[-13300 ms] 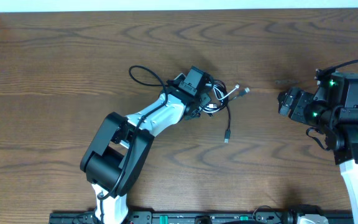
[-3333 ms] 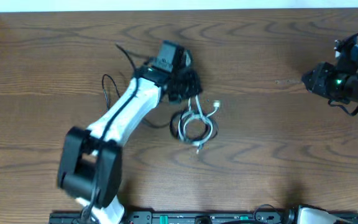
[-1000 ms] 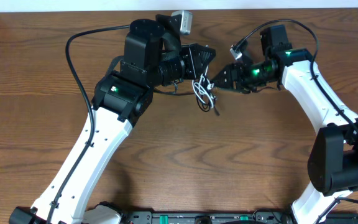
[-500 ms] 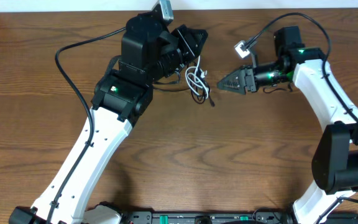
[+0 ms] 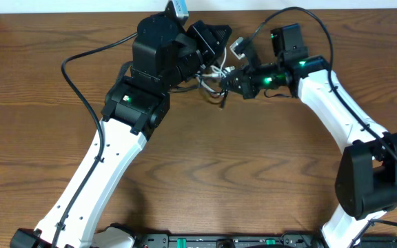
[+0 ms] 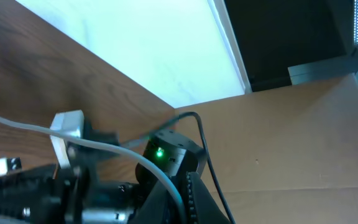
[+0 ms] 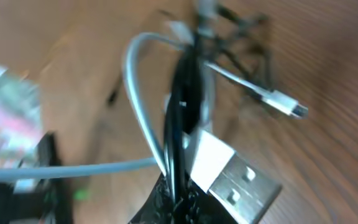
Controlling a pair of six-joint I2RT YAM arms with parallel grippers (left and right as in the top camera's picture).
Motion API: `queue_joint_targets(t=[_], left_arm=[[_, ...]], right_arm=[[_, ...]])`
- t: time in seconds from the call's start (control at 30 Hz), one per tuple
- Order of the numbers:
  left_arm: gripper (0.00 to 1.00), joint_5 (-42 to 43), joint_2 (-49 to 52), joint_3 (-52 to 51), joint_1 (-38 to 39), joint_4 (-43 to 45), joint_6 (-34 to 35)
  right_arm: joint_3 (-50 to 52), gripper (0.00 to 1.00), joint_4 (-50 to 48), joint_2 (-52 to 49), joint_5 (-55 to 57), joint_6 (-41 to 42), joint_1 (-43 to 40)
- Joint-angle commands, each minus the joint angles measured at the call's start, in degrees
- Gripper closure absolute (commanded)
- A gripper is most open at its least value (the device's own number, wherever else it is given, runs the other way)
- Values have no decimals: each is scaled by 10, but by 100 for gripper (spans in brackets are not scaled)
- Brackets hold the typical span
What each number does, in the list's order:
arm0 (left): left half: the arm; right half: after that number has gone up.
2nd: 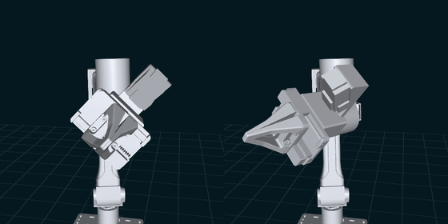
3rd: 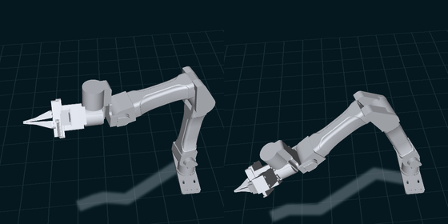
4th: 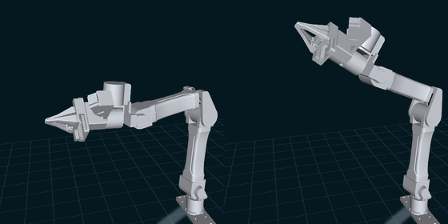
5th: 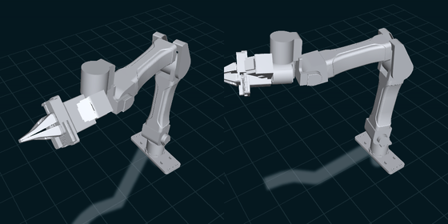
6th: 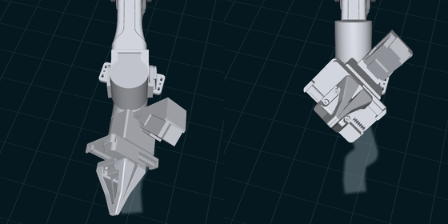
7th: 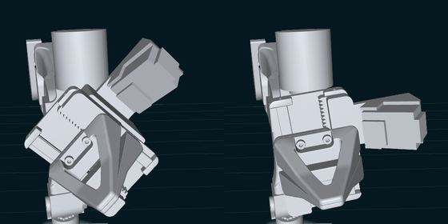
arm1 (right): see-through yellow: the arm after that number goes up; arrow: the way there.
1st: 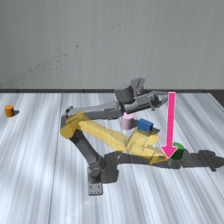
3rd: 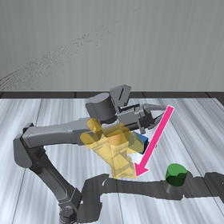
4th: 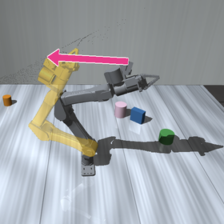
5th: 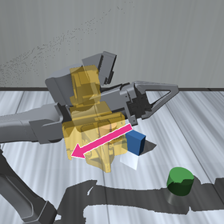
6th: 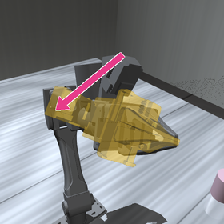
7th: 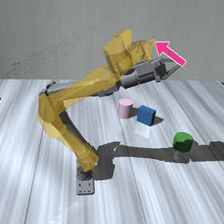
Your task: Untangle cables
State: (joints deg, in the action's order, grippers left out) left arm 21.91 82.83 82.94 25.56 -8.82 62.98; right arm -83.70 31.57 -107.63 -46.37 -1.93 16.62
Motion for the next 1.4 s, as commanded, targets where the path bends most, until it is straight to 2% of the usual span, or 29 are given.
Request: queue_joint_targets(t=[0.0,0.13,0.43,0.67,0.83,1.03,1.13,1.2,1.27,1.3,1.37], left_arm=[[93,1,-22,3,-10,9,-27],[92,1,-47,3,-35,11,-49],[93,1,-132,3,-105,3,-103],[93,1,-157,3,-124,-16,-145],[93,1,-157,3,-163,-65,-156],[93,7,-126,2,-155,-181,-211],[93,58,-91,-1,-141,-199,-264],[89,92,-59,-2,-128,-203,-287],[83,107,-23,-2,-109,-207,-289],[74,107,-8,-2,-101,-208,-289],[63,106,27,-2,-81,-204,-289]], right_arm=[[-8,99,26,-4,224,215,-5],[-4,99,55,-5,267,255,-13],[72,99,48,-5,299,276,-35],[99,99,60,-5,302,273,-82],[108,99,123,-5,387,281,-148],[107,99,124,-5,250,160,-169],[107,99,125,-1,163,105,-169],[107,99,130,11,117,80,-169],[106,94,138,23,108,74,-169],[106,91,142,30,109,74,-169],[106,64,152,42,112,81,-174]])
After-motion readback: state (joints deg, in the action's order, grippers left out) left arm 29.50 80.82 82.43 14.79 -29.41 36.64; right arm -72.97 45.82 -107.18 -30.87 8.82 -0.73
